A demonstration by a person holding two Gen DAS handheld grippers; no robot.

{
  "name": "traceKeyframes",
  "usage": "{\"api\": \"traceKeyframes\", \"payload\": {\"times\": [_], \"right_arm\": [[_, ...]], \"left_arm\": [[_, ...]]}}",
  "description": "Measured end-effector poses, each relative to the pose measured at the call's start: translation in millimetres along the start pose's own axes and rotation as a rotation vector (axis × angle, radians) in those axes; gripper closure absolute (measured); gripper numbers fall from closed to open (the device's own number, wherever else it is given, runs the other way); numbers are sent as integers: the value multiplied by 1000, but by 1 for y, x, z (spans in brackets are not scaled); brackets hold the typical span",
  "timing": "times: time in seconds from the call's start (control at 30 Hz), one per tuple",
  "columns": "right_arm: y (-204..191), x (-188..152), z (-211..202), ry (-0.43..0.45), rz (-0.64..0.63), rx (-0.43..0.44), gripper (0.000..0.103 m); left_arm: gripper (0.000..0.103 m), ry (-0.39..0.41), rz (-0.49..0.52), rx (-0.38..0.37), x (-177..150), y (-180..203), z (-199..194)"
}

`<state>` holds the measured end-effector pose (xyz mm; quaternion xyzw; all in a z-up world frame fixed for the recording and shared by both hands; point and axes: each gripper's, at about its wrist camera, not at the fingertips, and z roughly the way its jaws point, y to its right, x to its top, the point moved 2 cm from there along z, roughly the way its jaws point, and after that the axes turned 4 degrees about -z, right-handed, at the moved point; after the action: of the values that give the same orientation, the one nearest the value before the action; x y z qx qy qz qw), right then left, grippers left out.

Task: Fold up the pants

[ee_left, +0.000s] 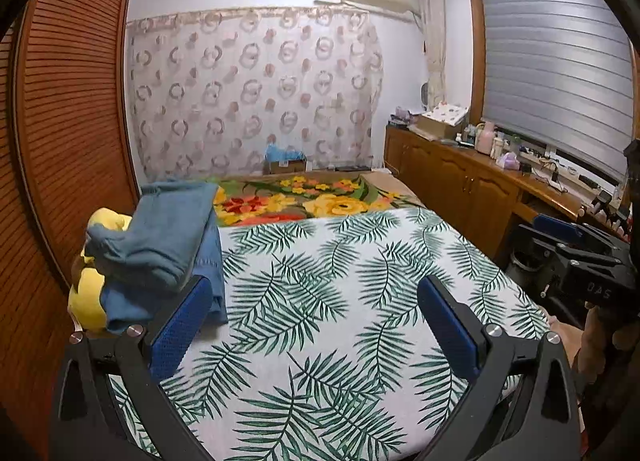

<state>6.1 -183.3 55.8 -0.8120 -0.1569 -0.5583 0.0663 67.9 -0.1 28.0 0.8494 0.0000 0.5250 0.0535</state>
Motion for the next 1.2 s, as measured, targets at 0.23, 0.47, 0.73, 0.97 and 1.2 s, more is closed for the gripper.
{"api": "traceKeyframes", "payload": {"times": [0.23, 0.47, 0.73, 0.97, 1.2], "right_arm": [[-9, -1, -17, 44, -12, -16, 33], [-11, -14, -25, 56, -22, -13, 33], [-5, -15, -26, 57, -24, -12, 33], [-3, -15, -27, 57, -32, -11, 33], [-2, -15, -27, 56, -31, -11, 33]], "left_arm": [[1, 27, 4, 1, 7, 3, -12], [1, 30, 2, 8, 8, 3, -16], [1, 33, -3, 12, 9, 3, -19], [1, 33, -7, 20, 8, 2, -22], [1, 36, -12, 27, 8, 0, -25]]}}
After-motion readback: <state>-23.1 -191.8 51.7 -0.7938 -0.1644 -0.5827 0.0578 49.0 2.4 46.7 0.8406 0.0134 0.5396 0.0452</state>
